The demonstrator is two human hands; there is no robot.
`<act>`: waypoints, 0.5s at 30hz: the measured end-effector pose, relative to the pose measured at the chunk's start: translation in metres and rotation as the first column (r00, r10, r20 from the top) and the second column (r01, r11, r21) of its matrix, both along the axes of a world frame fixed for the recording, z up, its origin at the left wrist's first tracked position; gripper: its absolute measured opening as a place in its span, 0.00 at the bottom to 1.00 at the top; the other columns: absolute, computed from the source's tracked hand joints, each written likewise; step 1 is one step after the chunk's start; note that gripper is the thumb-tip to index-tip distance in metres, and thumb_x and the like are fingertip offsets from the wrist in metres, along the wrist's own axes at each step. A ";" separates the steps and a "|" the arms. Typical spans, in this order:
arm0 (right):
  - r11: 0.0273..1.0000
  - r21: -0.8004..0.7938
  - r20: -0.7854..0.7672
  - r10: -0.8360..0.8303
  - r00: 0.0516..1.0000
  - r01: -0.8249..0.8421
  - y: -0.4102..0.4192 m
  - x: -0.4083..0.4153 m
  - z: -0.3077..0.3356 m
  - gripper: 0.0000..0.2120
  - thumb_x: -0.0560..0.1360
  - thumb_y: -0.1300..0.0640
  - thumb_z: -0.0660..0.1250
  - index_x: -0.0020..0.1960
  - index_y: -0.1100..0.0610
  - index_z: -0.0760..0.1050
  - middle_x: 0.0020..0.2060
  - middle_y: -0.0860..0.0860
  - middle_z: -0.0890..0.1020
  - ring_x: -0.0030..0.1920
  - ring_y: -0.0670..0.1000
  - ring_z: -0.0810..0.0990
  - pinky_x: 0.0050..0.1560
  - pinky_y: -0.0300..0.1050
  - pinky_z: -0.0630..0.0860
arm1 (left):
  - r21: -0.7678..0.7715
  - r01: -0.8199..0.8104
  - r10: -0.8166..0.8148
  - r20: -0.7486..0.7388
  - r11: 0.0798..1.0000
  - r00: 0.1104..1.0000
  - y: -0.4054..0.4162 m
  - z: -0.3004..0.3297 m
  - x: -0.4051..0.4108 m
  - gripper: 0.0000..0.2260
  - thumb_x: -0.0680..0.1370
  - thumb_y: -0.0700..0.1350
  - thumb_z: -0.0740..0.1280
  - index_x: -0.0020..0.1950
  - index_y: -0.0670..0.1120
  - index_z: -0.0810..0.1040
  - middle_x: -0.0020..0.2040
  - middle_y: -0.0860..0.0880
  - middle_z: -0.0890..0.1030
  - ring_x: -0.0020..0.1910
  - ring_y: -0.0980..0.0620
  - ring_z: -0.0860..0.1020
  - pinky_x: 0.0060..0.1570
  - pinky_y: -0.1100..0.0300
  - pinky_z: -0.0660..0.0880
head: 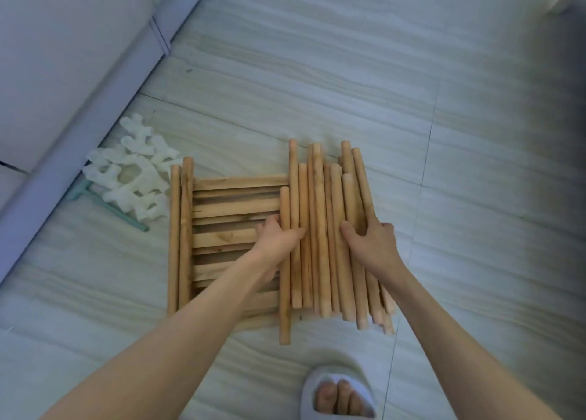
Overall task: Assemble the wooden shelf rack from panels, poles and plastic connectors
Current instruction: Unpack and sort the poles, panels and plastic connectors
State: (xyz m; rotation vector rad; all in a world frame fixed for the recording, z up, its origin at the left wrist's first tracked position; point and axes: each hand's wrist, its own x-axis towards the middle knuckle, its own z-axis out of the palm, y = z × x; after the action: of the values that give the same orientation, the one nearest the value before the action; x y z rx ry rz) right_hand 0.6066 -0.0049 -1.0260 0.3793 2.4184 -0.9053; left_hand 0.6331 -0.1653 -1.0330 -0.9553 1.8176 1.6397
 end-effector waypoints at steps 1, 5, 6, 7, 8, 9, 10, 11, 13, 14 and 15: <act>1.000 -0.013 0.003 -0.005 1.000 0.005 0.000 0.001 -0.001 0.30 0.76 0.44 0.61 0.72 0.58 0.59 0.65 0.58 0.63 0.65 0.59 0.67 0.66 0.53 0.67 | 0.005 -0.017 0.017 -0.002 1.000 1.000 0.000 0.000 0.000 0.27 0.76 0.44 0.67 0.73 0.46 0.61 0.68 0.44 0.68 0.64 0.44 0.71 0.64 0.44 0.70; 0.992 -0.122 0.008 -0.043 0.999 0.044 -0.005 0.012 -0.010 0.30 0.73 0.41 0.64 0.70 0.55 0.64 0.65 0.54 0.67 0.64 0.55 0.71 0.66 0.53 0.69 | -0.001 -0.062 0.062 -0.038 0.998 0.997 0.005 0.000 0.003 0.27 0.77 0.45 0.67 0.73 0.45 0.62 0.66 0.44 0.72 0.63 0.46 0.72 0.65 0.47 0.70; 0.987 -0.149 0.009 -0.056 0.998 0.056 -0.006 0.013 -0.013 0.31 0.73 0.41 0.65 0.70 0.55 0.64 0.65 0.54 0.68 0.64 0.54 0.71 0.65 0.52 0.70 | -0.002 -0.064 0.064 -0.045 0.998 0.997 0.005 0.000 0.004 0.26 0.77 0.45 0.67 0.72 0.45 0.62 0.65 0.44 0.73 0.63 0.46 0.73 0.64 0.47 0.70; 0.977 -0.196 0.021 -0.077 0.997 0.080 -0.006 0.013 -0.014 0.31 0.72 0.42 0.67 0.70 0.55 0.64 0.64 0.53 0.70 0.63 0.53 0.72 0.64 0.49 0.71 | 0.003 -0.064 0.064 -0.048 0.998 0.997 0.005 0.001 0.004 0.25 0.77 0.46 0.67 0.72 0.45 0.63 0.64 0.45 0.74 0.62 0.47 0.74 0.63 0.47 0.71; 0.959 -0.260 0.054 -0.100 0.994 0.111 -0.007 0.012 -0.014 0.31 0.72 0.43 0.68 0.70 0.55 0.64 0.63 0.51 0.72 0.62 0.52 0.73 0.61 0.47 0.72 | 0.026 -0.075 0.076 -0.043 0.997 0.996 0.004 0.000 0.004 0.25 0.77 0.46 0.67 0.72 0.45 0.63 0.63 0.45 0.75 0.61 0.47 0.75 0.62 0.48 0.72; 0.937 -0.321 0.098 -0.114 0.989 0.140 -0.007 0.010 -0.013 0.32 0.72 0.45 0.69 0.70 0.56 0.63 0.62 0.51 0.74 0.60 0.51 0.75 0.58 0.45 0.73 | 0.070 -0.097 0.099 -0.032 0.993 0.995 0.003 0.000 0.003 0.25 0.77 0.46 0.66 0.72 0.44 0.64 0.62 0.45 0.76 0.60 0.47 0.75 0.61 0.49 0.73; 0.915 -0.369 0.141 -0.117 0.983 0.162 -0.008 0.007 -0.013 0.31 0.72 0.46 0.70 0.70 0.56 0.63 0.61 0.50 0.75 0.59 0.50 0.76 0.56 0.44 0.74 | 0.126 -0.118 0.122 -0.021 0.985 0.992 0.003 0.000 0.001 0.24 0.77 0.46 0.66 0.71 0.44 0.65 0.61 0.45 0.76 0.59 0.48 0.76 0.61 0.50 0.73; 0.895 -0.408 0.178 -0.114 0.977 0.179 -0.009 0.005 -0.012 0.31 0.72 0.47 0.70 0.69 0.56 0.64 0.60 0.50 0.76 0.57 0.49 0.77 0.56 0.45 0.74 | 0.171 -0.128 0.131 -0.010 0.977 0.991 0.004 0.000 0.000 0.23 0.78 0.46 0.66 0.71 0.43 0.66 0.61 0.45 0.77 0.59 0.48 0.76 0.61 0.51 0.73; 0.849 -0.483 0.245 -0.106 0.964 0.216 -0.011 0.003 -0.011 0.28 0.72 0.49 0.71 0.68 0.55 0.66 0.58 0.50 0.78 0.56 0.49 0.79 0.56 0.48 0.76 | 0.205 -0.113 0.114 0.002 0.972 0.993 0.006 -0.001 -0.002 0.22 0.79 0.46 0.64 0.71 0.43 0.66 0.62 0.45 0.76 0.60 0.49 0.75 0.61 0.53 0.72; 0.824 -0.521 0.274 -0.086 0.958 0.223 -0.012 0.002 -0.010 0.27 0.72 0.50 0.71 0.68 0.55 0.67 0.57 0.50 0.79 0.55 0.50 0.79 0.56 0.50 0.77 | 0.217 -0.111 0.113 0.006 0.970 0.994 0.006 -0.001 -0.003 0.22 0.79 0.46 0.64 0.71 0.42 0.66 0.63 0.45 0.76 0.60 0.49 0.75 0.60 0.55 0.72; 0.804 -0.555 0.292 -0.055 0.955 0.216 -0.013 0.003 -0.010 0.25 0.73 0.51 0.70 0.67 0.54 0.69 0.56 0.50 0.80 0.55 0.50 0.80 0.55 0.50 0.78 | 0.234 -0.114 0.114 0.013 0.966 0.993 0.004 -0.001 -0.004 0.22 0.79 0.47 0.64 0.71 0.42 0.65 0.62 0.45 0.76 0.58 0.50 0.75 0.57 0.56 0.72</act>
State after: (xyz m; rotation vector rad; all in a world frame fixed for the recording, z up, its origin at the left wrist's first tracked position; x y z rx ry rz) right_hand 0.6094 -0.0180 -1.0356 0.4089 1.7686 -1.4984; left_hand 0.6291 -0.1608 -1.0341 -0.9674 1.5501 1.8757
